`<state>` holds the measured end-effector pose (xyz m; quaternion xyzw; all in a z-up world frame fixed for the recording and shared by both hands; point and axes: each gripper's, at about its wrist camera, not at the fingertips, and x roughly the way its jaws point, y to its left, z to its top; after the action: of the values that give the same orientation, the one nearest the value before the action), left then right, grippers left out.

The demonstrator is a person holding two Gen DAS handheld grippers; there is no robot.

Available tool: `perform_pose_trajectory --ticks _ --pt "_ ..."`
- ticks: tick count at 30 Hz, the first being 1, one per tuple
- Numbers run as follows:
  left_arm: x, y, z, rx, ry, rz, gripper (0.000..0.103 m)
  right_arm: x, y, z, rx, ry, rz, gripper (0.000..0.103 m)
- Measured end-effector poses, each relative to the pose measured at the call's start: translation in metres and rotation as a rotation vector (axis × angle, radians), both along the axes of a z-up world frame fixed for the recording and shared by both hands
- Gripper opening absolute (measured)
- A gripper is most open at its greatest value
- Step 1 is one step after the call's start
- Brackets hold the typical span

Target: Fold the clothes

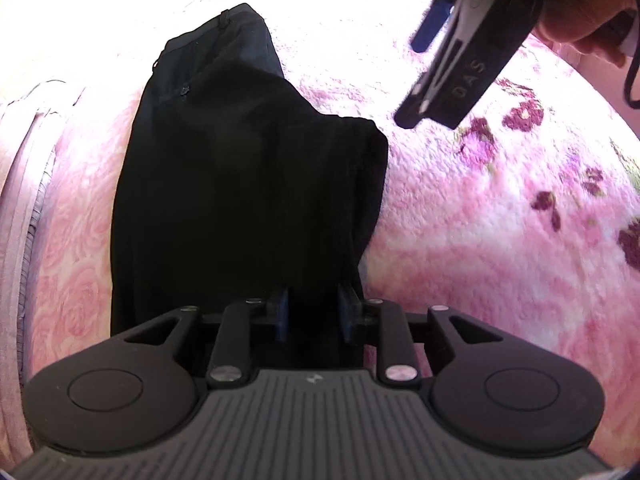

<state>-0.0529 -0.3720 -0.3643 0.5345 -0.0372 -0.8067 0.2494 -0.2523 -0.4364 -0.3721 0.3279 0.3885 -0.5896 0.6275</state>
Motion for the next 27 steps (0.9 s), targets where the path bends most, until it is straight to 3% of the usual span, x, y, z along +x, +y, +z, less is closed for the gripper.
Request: perform_pose_trajectory --ticks 4,9,15,21,27 --pt "-0.009 0.009 0.017 -0.045 0.057 0.009 0.023 -0.015 0.009 0.008 -0.004 -0.115 0.020 0.081" --pt "-0.053 0.020 0.015 -0.025 0.113 -0.036 0.026 -0.050 -0.019 0.013 -0.003 -0.220 -0.073 0.081" --pt "-0.099 0.024 -0.020 -0.124 0.025 -0.093 0.030 -0.089 -0.056 0.011 0.001 -0.290 -0.122 0.081" --pt "-0.105 0.033 -0.030 -0.226 -0.069 -0.158 0.024 -0.114 -0.086 0.002 0.020 -0.393 -0.116 0.081" --pt "-0.106 0.021 -0.027 -0.181 -0.072 -0.122 0.025 -0.119 -0.116 -0.003 0.029 -0.446 -0.108 0.081"
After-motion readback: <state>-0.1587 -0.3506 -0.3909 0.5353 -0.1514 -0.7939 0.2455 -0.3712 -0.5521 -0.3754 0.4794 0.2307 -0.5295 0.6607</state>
